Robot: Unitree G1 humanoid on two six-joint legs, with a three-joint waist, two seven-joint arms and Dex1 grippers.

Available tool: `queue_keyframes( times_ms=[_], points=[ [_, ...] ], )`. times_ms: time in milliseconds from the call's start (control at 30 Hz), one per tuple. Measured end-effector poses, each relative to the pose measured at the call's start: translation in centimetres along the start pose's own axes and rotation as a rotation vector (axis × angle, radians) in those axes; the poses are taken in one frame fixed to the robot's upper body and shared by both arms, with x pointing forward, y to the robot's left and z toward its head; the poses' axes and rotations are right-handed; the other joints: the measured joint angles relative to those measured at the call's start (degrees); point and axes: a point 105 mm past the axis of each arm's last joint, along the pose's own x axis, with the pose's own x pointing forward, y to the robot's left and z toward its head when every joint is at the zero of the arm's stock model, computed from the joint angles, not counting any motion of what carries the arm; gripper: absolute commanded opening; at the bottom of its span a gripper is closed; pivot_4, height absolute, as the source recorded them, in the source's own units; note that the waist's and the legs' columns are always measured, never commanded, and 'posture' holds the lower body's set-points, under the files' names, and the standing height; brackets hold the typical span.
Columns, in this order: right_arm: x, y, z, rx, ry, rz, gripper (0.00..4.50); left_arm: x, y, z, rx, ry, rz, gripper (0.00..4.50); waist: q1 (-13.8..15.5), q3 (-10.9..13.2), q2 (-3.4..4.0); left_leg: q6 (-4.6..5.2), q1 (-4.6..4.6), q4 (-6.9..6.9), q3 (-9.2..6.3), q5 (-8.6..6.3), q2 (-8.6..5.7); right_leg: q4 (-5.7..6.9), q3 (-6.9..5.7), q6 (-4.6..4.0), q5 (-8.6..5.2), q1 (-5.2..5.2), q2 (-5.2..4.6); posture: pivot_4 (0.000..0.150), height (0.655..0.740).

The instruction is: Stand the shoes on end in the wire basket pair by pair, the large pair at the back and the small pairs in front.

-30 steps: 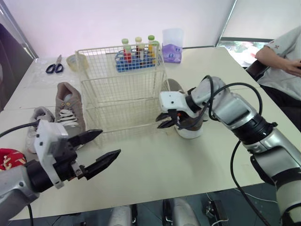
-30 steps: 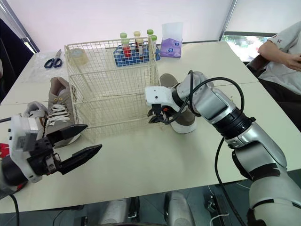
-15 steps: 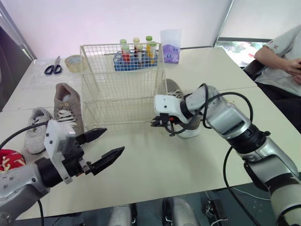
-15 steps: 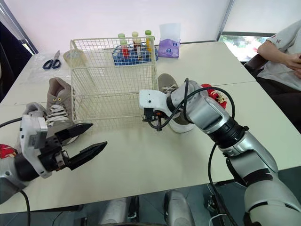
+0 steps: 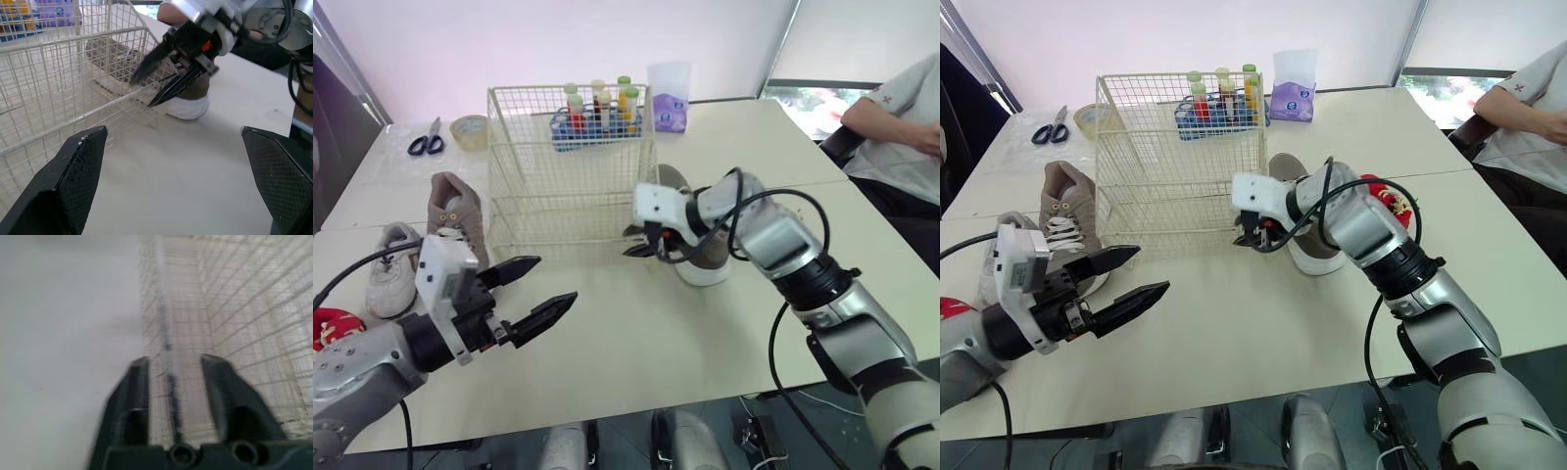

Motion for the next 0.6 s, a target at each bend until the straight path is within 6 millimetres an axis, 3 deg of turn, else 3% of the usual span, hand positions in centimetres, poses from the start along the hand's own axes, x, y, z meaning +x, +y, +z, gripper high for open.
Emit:
queue_keyframes(
  times_ms=[233,267,333,400,500,600],
  points=[
    [-8.8,-1.1,5.4,0.132,-0.36,-0.125,2.51,0.7,0.3,-0.4,-0.033,-0.028,0.011,4.5,0.0,0.0,-0.02,0.03,-0.16,0.0,-0.03,-0.02,-0.01,-0.12,-0.03,-0.02,0.0,-0.05,-0.05,0.15,0.74],
    [-9.7,-1.5,5.4,0.164,-0.393,-0.171,2.77,1.0,0.3,-0.3,-0.033,-0.047,0.013,4.5,0.1,0.0,-0.05,0.03,-0.15,0.02,-0.05,-0.02,-0.01,-0.12,-0.01,-0.03,0.01,-0.03,-0.06,0.15,0.74],
    [-12.0,-2.0,3.2,0.244,-0.438,-0.351,3.37,1.6,-0.1,-0.1,-0.048,-0.08,0.004,4.5,0.5,-0.2,-0.4,0.02,-0.11,0.0,-0.15,-0.03,0.0,-0.19,-0.06,-0.03,0.0,0.07,-0.08,0.15,0.74],
    [-13.1,-1.4,-1.4,0.389,-0.409,-0.503,4.47,1.8,-0.8,-0.7,-0.053,-0.062,-0.01,4.5,0.9,-0.3,-0.46,0.04,-0.22,-0.02,-0.09,-0.04,-0.01,-0.27,-0.04,-0.03,0.0,0.02,-0.12,0.15,0.74],
    [-12.5,1.5,-6.6,0.574,-0.37,-0.623,4.47,2.1,-1.0,-1.1,-0.043,-0.082,0.026,4.5,1.3,-0.2,-0.11,0.1,-0.28,-0.05,-0.01,-0.05,-0.04,-0.23,0.04,0.0,0.0,-0.08,-0.12,0.15,0.74],
    [-11.9,3.1,-8.5,0.652,-0.38,-0.762,4.47,3.1,-0.7,-1.3,-0.068,-0.147,0.082,4.5,1.0,-0.2,0.09,0.06,-0.21,-0.01,0.01,-0.02,0.03,-0.11,0.09,0.1,0.08,-0.1,0.05,0.15,0.74]
  ],
)
